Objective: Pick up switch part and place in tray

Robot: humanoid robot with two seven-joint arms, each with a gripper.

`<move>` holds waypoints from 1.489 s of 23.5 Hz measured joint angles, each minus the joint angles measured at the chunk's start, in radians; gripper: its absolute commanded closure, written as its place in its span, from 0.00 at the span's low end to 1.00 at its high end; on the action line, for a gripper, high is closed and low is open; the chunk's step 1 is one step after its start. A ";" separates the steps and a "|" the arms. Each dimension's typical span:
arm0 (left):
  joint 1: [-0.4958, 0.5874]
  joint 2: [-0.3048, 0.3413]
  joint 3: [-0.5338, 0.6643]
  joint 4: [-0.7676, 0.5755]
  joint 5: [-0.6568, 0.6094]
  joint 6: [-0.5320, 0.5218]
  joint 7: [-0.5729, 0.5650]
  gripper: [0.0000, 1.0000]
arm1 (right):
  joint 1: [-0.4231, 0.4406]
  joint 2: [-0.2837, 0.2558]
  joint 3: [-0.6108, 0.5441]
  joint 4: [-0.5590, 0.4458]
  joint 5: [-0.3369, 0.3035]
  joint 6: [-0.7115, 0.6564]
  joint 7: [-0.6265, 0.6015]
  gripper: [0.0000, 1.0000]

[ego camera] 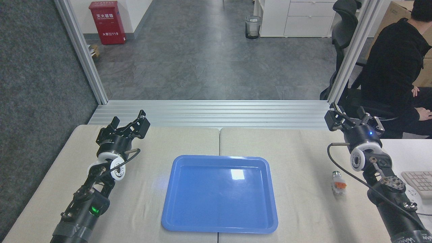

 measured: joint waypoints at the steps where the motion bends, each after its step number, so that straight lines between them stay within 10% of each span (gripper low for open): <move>1: 0.000 0.000 0.000 0.000 0.000 0.000 0.000 0.00 | -0.004 0.002 0.003 -0.005 0.000 0.005 0.005 0.05; 35: 0.001 0.000 0.000 0.000 0.004 0.000 0.000 0.00 | -0.022 0.016 0.044 -0.046 0.019 -0.031 0.008 0.04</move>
